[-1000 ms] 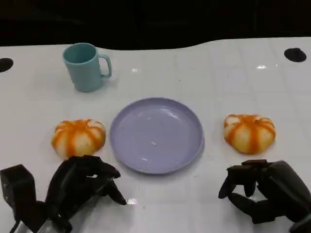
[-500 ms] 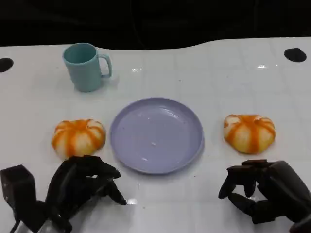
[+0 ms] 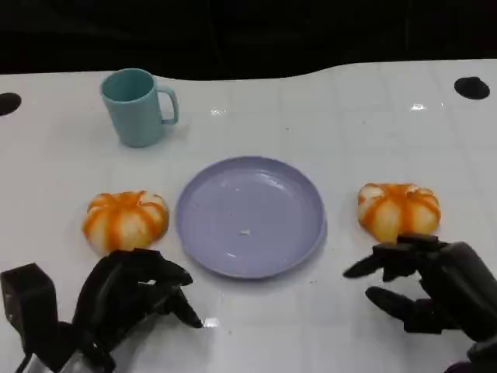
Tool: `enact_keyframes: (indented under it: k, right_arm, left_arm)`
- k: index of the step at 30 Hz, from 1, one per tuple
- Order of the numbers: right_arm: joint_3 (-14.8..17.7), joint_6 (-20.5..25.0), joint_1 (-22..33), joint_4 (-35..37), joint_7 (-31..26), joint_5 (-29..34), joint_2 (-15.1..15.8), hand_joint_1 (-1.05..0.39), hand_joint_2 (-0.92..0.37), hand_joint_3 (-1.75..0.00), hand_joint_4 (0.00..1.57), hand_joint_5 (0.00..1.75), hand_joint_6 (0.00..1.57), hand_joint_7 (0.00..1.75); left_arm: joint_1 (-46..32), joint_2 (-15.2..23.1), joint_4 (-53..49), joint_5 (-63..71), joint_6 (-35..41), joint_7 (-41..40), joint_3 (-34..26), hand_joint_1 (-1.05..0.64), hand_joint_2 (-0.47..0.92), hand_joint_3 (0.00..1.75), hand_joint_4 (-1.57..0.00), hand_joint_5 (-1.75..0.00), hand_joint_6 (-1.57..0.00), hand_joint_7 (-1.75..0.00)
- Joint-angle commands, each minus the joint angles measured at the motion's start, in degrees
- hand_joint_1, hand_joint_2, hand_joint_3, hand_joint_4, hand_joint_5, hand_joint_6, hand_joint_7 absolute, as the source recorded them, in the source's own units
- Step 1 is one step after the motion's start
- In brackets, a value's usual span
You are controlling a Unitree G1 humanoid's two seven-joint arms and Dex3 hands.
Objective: Grasp the bread from the table and place it into the plate.
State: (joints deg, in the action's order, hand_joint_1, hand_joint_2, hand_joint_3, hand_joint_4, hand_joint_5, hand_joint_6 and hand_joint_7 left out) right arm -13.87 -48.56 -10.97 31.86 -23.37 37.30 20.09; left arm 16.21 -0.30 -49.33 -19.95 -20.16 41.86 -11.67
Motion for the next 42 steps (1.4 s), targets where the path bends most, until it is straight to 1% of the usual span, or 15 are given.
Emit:
enact_keyframes:
  k: [1, 5, 8, 12, 15, 20, 25, 28, 34, 37, 42]
  right_arm:
    - [1.66, -0.02, 0.36, -1.61, -1.47, -0.61, 1.36, -0.29, -0.83, -0.21, 0.41, 0.81, 0.62, 0.25]
    - [2.68, 0.68, 0.41, -3.55, -3.3, 0.99, 1.92, -0.34, -0.89, -0.09, 0.34, 0.67, 0.6, 0.17]
    - [3.21, 2.36, 0.53, -5.31, -5.04, 3.34, 2.63, -0.36, -0.91, -0.05, 0.31, 0.62, 0.58, 0.14]
    - [3.93, 6.2, 0.61, -8.44, -7.91, 7.12, 3.85, -0.41, -0.92, -0.04, 0.3, 0.5, 0.57, 0.07]
    - [4.28, 10.2, 0.56, -10.99, -8.74, 9.71, 5.03, -0.46, -0.92, -0.08, 0.25, 0.44, 0.52, 0.03]
    - [4.58, 15.57, 0.45, -13.78, -5.41, 9.48, 6.3, -0.49, -0.92, -0.07, 0.14, 0.38, 0.42, 0.0]
    - [4.08, 22.73, 0.01, -17.19, 1.44, 10.23, 7.54, -0.56, -0.92, -0.04, 0.06, 0.4, 0.32, 0.0]
    - [3.46, 25.12, -0.31, -18.32, 5.19, 9.94, 8.03, -0.59, -0.91, -0.04, 0.01, 0.42, 0.28, 0.0]
    - [1.01, 27.65, -2.45, -16.62, 9.42, 10.22, 7.95, -0.59, -0.88, -0.01, 0.0, 0.31, 0.26, 0.0]
    - [-1.02, 29.66, -4.07, -14.85, 11.1, 11.34, 7.5, -0.6, -0.86, 0.0, 0.0, 0.31, 0.24, 0.0]
    - [-3.94, 31.26, -7.26, -9.97, 10.02, 12.45, 6.53, -0.61, -0.84, 0.0, 0.02, 0.35, 0.25, 0.01]
  left_arm:
    - [0.43, 0.72, -0.45, 0.17, -0.69, 0.05, -0.3, -1.05, 0.74, 0.0, -1.57, -0.59, -1.57, -0.18]
    - [0.49, 0.65, -0.57, 0.0, -0.59, 0.34, -0.35, -1.05, 0.73, 0.0, -1.57, -0.58, -1.57, -0.18]
    - [0.47, 0.6, -0.54, 0.08, -0.76, 0.25, -0.3, -1.05, 0.73, 0.0, -1.57, -0.58, -1.57, -0.17]
    - [0.55, 0.52, -0.55, -0.15, -0.3, 0.37, -0.38, -1.05, 0.73, 0.0, -1.57, -0.58, -1.57, -0.18]
    - [0.58, 0.44, -0.54, -0.08, -0.15, 0.08, -0.38, -1.05, 0.73, 0.0, -1.57, -0.59, -1.57, -0.18]
    - [0.67, 0.37, -0.6, -0.02, -0.16, -0.05, -0.39, -1.05, 0.72, 0.0, -1.57, -0.59, -1.57, -0.18]
    - [0.7, 0.3, -0.78, 0.29, -0.88, -0.08, -0.26, -1.05, 0.74, 0.01, -1.57, -0.59, -1.57, -0.18]
    - [0.66, 0.2, -0.79, 0.39, -0.96, -0.3, -0.21, -1.05, 0.74, 0.0, -1.57, -0.59, -1.57, -0.18]
    - [0.54, 0.19, -0.65, 0.28, -0.98, 0.07, -0.15, -1.05, 0.74, 0.0, -1.57, -0.58, -1.57, -0.18]
    - [0.53, 0.2, -0.76, 0.27, -1.13, -0.02, -0.22, -1.05, 0.74, 0.0, -1.57, -0.58, -1.57, -0.17]
    - [0.46, 0.14, -0.53, 0.06, -0.57, -0.07, -0.29, -1.05, 0.73, 0.0, -1.57, -0.58, -1.57, -0.17]
